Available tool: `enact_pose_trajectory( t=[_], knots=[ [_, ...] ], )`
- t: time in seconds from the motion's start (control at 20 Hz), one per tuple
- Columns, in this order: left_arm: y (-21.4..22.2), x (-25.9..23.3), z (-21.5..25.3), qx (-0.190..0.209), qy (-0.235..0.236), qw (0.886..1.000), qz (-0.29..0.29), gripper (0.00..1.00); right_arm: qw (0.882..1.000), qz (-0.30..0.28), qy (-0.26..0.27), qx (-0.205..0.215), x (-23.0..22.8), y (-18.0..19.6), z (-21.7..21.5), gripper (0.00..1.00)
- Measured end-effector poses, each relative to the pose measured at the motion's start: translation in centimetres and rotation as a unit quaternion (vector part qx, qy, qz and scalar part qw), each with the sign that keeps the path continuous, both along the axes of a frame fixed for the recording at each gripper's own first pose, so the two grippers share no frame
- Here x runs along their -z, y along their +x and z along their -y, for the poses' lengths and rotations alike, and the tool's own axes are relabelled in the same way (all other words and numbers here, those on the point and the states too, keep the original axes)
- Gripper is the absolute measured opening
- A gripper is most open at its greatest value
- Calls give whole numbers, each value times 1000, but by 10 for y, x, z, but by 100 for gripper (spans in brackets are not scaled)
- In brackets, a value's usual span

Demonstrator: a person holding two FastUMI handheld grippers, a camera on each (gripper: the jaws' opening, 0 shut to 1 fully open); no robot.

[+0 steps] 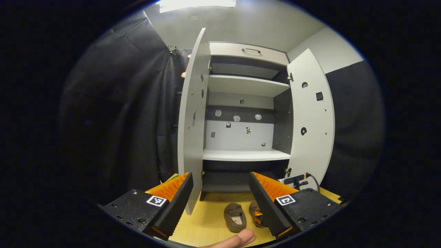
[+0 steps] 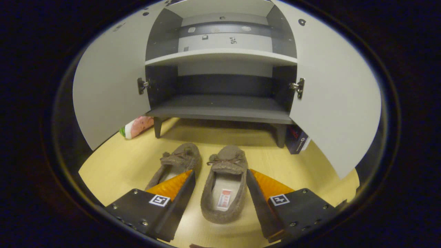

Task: Grab one shoe with the right hand and put it into the shoe cabinet, grab the other shoe with the left hand and put it into the shoe cabinet; then close the right door with the right hand and the left door with the left hand.

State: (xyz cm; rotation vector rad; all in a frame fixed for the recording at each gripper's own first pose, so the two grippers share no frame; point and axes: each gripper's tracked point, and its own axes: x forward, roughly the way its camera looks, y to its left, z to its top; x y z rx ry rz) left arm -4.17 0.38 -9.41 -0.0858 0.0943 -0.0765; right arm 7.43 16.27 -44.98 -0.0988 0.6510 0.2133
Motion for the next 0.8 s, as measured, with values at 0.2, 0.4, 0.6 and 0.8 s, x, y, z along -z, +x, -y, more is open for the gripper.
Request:
enact_pose_trajectory(
  t=[0.2,0.4,0.6,0.8],
  knots=[
    [2,-8,-11,-18,18,999,19,100,1000,-20,2,-5,27,1,-14,78],
    [5,-22,-6,-17,26,999,36,99,998,-57,5,12,61,9,-18,55],
    [15,-33,4,-7,23,999,43,99,998,-57,12,13,70,22,-18,33],
    [41,-46,11,-4,19,999,49,99,998,-36,48,-1,69,23,-25,4]
  ],
)
